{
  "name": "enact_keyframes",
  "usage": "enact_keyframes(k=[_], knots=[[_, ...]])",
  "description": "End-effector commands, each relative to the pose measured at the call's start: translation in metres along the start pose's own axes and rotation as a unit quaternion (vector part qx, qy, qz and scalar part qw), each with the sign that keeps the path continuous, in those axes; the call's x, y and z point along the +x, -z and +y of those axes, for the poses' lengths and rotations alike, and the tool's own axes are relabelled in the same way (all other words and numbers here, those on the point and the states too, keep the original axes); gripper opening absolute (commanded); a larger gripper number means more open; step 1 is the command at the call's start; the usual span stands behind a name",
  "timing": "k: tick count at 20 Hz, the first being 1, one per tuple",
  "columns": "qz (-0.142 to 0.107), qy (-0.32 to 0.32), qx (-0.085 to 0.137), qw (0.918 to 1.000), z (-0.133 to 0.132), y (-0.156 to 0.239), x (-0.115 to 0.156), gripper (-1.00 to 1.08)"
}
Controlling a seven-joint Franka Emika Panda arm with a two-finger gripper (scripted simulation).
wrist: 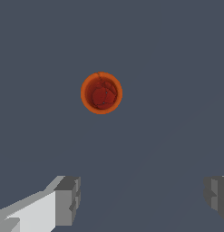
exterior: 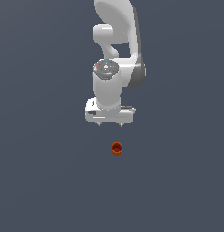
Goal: Pick up the object and move it to a goal position.
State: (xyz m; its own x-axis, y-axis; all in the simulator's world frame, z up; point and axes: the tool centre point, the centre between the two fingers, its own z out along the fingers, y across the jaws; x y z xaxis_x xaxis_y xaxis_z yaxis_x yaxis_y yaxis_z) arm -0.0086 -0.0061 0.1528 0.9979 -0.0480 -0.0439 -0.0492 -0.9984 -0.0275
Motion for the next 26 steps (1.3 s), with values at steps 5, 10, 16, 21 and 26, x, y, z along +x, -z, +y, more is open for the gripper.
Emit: enact_keyframes(k=[5, 10, 16, 21, 26], knots=[[-0.001, 0.01, -0.004, 0.9999, -0.004, -0.002, -0.001, 1.0], [-0.002, 0.036, -0.012, 0.9993, -0.015, -0.005, -0.004, 1.0], [-0.002, 0.034, -0.012, 0.9994, -0.015, -0.007, -0.002, 1.0], [0.002, 0.023, -0.012, 0.9997, -0.018, -0.013, 0.009, 1.0], [0.007, 0.002, -0.012, 0.9999, -0.022, -0.025, 0.029, 1.0]])
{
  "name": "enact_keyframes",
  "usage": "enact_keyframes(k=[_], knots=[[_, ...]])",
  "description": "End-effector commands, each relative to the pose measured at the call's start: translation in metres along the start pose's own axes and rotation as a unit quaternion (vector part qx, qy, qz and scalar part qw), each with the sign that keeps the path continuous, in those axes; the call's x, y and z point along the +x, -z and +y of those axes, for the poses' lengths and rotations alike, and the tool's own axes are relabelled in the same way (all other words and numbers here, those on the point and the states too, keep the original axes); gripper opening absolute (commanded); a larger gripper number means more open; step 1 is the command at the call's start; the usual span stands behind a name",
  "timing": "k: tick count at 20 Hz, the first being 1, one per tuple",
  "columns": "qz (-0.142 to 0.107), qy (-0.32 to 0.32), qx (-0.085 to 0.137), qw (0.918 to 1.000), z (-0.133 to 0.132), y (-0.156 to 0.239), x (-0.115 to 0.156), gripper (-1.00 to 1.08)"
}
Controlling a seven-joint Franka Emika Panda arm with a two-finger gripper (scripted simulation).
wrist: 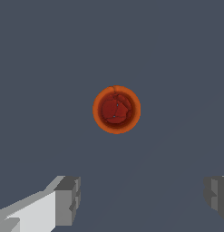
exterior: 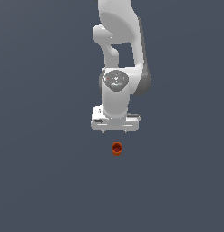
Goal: Pick up the object and move it to a goal position.
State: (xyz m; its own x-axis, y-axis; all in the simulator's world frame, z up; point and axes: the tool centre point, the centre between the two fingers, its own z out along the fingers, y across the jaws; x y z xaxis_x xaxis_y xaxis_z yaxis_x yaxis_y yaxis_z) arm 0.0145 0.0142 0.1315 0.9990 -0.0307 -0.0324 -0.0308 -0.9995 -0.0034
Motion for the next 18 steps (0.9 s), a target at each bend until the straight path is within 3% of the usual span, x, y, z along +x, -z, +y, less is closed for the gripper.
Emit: enact_keyframes(k=[1, 9, 18], knots=[[0.003, -0.012, 0.0, 0.9999, -0.003, -0.008, 0.011, 1.0], [0.013, -0.047, -0.001, 0.9988, -0.011, -0.033, 0.043, 1.0], [0.016, -0.057, -0.001, 0.9982, -0.014, -0.041, 0.052, 1.0]])
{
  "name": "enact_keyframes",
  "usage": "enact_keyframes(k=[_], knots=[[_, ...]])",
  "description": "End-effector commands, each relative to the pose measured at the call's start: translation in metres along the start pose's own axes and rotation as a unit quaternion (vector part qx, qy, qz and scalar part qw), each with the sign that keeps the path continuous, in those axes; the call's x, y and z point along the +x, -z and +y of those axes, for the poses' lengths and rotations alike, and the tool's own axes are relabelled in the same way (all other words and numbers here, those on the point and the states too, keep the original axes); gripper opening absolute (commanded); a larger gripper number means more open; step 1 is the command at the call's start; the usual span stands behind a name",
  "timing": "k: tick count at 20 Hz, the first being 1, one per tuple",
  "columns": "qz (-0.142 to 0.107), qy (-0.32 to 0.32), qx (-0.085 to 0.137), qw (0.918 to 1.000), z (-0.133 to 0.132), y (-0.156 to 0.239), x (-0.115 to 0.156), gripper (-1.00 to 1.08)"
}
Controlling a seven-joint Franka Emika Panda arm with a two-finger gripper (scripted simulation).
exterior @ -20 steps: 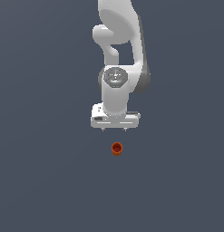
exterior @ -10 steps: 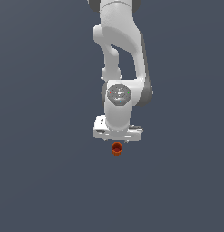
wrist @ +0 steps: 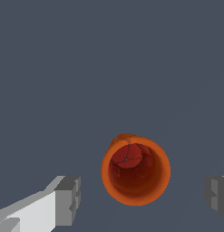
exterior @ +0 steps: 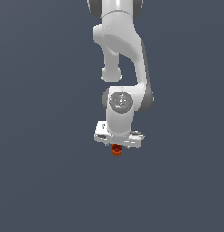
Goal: Pick up the object and move it to a goal position.
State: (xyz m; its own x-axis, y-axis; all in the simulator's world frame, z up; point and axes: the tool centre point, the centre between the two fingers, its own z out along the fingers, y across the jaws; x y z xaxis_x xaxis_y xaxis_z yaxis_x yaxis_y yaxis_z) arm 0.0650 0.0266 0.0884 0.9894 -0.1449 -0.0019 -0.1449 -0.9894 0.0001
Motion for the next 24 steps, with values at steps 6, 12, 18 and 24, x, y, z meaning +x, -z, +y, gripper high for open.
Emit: enact_keyframes(k=[6, 12, 18, 24], knots=[[0.0, 0.0, 0.0, 1.0, 0.0, -0.014, 0.0, 1.0], [0.001, -0.001, 0.0, 1.0, 0.0, -0.044, 0.0, 1.0], [0.001, -0.001, 0.0, 1.0, 0.0, -0.05, 0.001, 1.0], [0.001, -0.001, 0.0, 1.0, 0.0, -0.05, 0.001, -1.0]])
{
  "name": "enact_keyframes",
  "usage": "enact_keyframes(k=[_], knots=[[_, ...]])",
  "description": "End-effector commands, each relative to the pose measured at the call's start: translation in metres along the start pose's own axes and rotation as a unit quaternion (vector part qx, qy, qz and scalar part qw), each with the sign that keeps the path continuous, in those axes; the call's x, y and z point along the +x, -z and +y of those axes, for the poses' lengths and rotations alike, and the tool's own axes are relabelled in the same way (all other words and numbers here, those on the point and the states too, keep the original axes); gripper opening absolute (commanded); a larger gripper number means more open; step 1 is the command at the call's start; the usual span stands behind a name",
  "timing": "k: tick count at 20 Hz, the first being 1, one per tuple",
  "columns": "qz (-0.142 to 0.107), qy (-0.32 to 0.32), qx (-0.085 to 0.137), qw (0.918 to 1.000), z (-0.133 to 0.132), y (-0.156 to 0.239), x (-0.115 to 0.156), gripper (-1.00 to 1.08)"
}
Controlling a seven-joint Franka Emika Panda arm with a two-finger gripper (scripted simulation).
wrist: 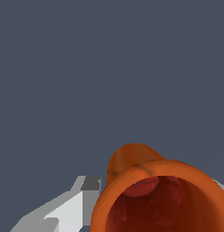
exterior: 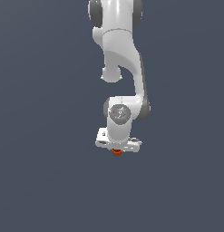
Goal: Pick up the object and move it to a goal position.
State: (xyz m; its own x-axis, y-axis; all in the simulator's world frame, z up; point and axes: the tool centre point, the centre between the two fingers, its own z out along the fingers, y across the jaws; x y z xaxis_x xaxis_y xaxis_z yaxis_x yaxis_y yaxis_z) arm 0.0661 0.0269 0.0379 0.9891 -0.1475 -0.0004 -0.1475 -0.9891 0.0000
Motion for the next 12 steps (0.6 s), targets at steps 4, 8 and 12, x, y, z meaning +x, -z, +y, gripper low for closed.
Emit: enact_keyframes(k=[4, 8, 12], knots=[[0.0, 0.0, 0.0, 1.0, 0.0001, 0.0001, 0.0002, -1.0], [0.0, 0.0, 0.0, 1.0, 0.0003, 0.002, -0.0007, -1.0], [0.0, 0.0, 0.0, 1.0, 0.0012, 0.01, -0.0043, -1.0]])
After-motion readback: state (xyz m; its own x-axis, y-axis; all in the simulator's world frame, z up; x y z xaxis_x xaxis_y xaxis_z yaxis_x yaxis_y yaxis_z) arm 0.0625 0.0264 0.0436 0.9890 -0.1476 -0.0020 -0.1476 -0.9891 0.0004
